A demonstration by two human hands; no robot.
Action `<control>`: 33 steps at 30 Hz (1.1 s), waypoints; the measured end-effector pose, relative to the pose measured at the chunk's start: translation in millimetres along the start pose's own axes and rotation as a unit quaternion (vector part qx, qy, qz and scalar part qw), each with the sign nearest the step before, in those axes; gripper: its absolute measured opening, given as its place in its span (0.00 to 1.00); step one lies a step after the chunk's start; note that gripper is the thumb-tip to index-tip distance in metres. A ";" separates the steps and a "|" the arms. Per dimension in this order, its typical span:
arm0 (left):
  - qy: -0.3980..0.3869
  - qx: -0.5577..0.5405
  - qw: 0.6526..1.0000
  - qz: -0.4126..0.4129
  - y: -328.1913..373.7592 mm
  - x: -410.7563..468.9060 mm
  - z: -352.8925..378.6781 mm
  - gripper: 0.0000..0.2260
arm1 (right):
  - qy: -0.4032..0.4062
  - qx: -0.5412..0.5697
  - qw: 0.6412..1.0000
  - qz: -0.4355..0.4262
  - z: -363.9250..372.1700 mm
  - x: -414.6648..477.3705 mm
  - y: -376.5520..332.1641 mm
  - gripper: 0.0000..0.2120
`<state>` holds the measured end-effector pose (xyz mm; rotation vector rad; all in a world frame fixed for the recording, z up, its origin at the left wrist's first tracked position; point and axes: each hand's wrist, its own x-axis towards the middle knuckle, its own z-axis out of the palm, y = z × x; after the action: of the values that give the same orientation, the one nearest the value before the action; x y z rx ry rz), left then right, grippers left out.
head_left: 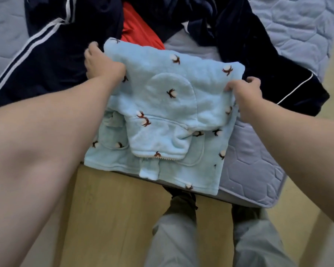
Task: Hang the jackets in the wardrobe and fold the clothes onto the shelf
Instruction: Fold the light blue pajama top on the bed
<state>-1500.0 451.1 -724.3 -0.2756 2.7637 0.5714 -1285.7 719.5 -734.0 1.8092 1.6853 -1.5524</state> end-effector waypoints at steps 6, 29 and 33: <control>-0.121 0.062 0.990 -0.027 20.9 30.4 -0.1 0.33 | -0.053 -0.003 0.998 0.040 -5.1 20.4 -7.3 0.47; -0.246 -0.122 0.958 0.084 38.6 11.1 -14.6 0.16 | 0.051 -0.026 0.983 -0.176 -91.8 22.1 -59.9 0.17; -0.165 -0.100 0.975 0.111 69.5 9.5 0.3 0.20 | 0.086 -0.034 0.979 -0.184 -95.1 37.4 -46.7 0.19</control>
<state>-1525.9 512.8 -703.1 0.0837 2.4302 0.8699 -1282.5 827.0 -701.6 1.7102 2.2309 -1.4788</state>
